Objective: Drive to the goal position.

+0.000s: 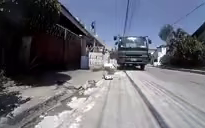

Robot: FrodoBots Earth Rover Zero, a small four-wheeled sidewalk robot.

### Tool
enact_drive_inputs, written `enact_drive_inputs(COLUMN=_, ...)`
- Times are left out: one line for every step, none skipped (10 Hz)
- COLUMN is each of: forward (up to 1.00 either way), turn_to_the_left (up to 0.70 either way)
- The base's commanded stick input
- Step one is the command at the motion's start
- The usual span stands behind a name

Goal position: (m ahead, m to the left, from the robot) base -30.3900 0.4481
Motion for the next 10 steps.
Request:
enact_drive_inputs(forward=0.0, turn_to_the_left=0.0)
enact_drive_inputs(forward=0.0, turn_to_the_left=0.0)
enact_drive_inputs(forward=0.0, turn_to_the_left=0.0)
enact_drive_inputs(forward=0.0, turn_to_the_left=0.0)
enact_drive_inputs(forward=0.0, turn_to_the_left=-0.35)
enact_drive_inputs(forward=0.0, turn_to_the_left=-0.7)
enact_drive_inputs(forward=0.0, turn_to_the_left=-0.7)
enact_drive_inputs(forward=0.0, turn_to_the_left=-0.7)
enact_drive_inputs(forward=0.0, turn_to_the_left=-0.7)
enact_drive_inputs(forward=0.0, turn_to_the_left=-0.7)
